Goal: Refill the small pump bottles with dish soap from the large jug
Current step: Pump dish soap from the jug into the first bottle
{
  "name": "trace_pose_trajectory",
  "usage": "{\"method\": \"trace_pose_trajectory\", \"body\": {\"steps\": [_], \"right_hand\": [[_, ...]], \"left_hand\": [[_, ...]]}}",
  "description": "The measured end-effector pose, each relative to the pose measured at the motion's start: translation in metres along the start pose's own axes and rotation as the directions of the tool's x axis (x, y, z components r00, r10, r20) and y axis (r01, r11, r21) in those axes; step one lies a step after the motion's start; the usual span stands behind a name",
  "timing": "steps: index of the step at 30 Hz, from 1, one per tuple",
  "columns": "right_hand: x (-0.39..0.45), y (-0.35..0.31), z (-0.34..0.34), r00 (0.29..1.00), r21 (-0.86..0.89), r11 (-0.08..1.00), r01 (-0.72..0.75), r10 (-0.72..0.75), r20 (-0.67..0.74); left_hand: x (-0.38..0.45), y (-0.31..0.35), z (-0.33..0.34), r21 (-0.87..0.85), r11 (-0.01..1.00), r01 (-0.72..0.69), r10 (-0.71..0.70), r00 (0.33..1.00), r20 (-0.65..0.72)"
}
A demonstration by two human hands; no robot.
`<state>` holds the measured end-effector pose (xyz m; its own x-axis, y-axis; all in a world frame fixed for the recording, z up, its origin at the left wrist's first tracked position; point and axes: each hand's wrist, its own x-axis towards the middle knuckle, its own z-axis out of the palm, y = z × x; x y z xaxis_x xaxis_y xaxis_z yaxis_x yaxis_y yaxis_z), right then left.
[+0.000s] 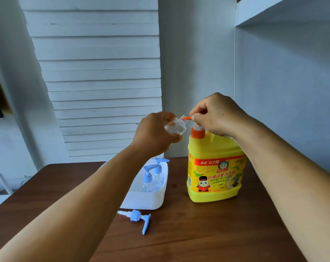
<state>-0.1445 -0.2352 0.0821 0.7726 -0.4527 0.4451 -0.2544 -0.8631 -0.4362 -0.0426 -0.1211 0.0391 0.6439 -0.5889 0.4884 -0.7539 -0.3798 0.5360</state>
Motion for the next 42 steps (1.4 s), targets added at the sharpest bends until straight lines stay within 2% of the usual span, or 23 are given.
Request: {"method": "trace_pose_trajectory", "body": {"steps": [21,27,34,42], "right_hand": [[0.003,-0.007,-0.01,0.999,-0.028,0.999,-0.016,0.017,0.046],[-0.001,-0.003,-0.003,1.0,-0.014,1.0,-0.016,0.016,0.02],[-0.002,-0.008,-0.008,0.999,-0.088,0.996,-0.019,0.022,0.038],[-0.009,-0.003,0.003,1.0,-0.082,0.997,-0.005,0.003,-0.024]], "left_hand": [[-0.001,0.001,-0.003,-0.019,1.0,0.008,-0.009,1.0,-0.009],[0.0,0.0,0.0,0.014,1.0,0.003,-0.003,1.0,-0.006],[-0.004,0.002,0.0,-0.014,1.0,0.006,-0.006,1.0,-0.016],[-0.005,0.002,0.003,-0.019,0.999,0.028,-0.028,1.0,-0.01]]}}
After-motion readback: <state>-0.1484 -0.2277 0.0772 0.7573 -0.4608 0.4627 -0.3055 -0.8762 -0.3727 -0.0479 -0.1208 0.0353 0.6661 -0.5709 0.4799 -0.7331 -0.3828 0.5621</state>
